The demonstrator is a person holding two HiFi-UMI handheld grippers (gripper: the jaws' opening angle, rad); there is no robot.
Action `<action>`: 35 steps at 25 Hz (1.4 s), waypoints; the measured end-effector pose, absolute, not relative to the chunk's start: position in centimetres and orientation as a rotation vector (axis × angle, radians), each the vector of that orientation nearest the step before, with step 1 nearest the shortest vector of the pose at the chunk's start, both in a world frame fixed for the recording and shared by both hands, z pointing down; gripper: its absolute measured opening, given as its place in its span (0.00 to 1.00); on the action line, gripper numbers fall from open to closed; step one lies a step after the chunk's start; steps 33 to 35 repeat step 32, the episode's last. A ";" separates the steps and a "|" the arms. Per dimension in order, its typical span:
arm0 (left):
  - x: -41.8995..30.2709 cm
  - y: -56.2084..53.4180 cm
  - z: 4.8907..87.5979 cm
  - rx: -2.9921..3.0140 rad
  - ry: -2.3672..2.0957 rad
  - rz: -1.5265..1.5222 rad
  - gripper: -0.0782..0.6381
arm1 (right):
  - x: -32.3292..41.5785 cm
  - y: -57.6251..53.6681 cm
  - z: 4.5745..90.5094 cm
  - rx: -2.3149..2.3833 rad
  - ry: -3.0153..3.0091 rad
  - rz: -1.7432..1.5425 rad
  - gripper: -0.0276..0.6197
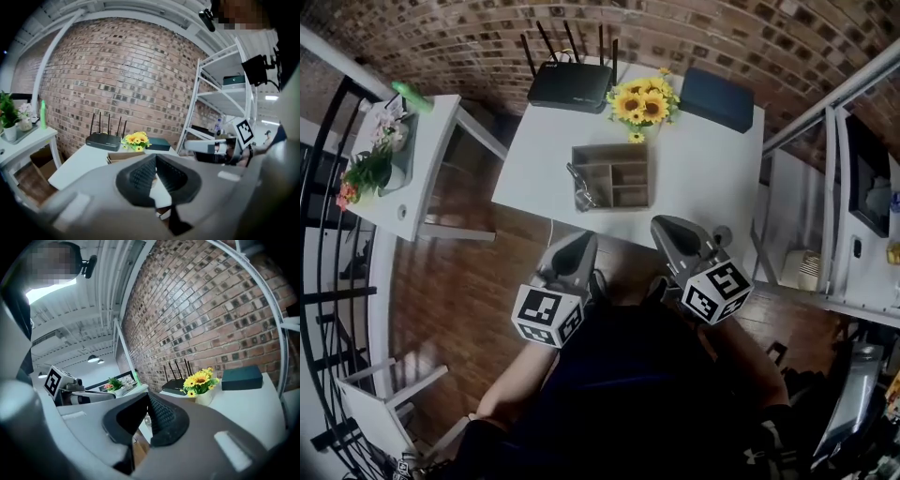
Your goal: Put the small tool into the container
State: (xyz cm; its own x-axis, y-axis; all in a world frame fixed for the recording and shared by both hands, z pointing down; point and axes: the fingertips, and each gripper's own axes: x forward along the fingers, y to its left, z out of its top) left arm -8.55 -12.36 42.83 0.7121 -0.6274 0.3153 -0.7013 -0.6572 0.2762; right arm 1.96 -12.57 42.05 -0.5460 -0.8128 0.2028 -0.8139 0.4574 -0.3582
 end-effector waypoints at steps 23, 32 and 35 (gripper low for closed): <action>-3.9 -11.6 42.2 2.574 -0.896 0.257 0.11 | 4.2 -11.6 39.4 1.618 -2.662 0.558 0.06; -4.0 -10.9 42.6 2.565 -0.907 0.264 0.11 | 4.4 -11.1 39.8 1.625 -2.669 0.573 0.06; -4.0 -10.9 42.6 2.565 -0.907 0.264 0.11 | 4.4 -11.1 39.8 1.625 -2.669 0.573 0.06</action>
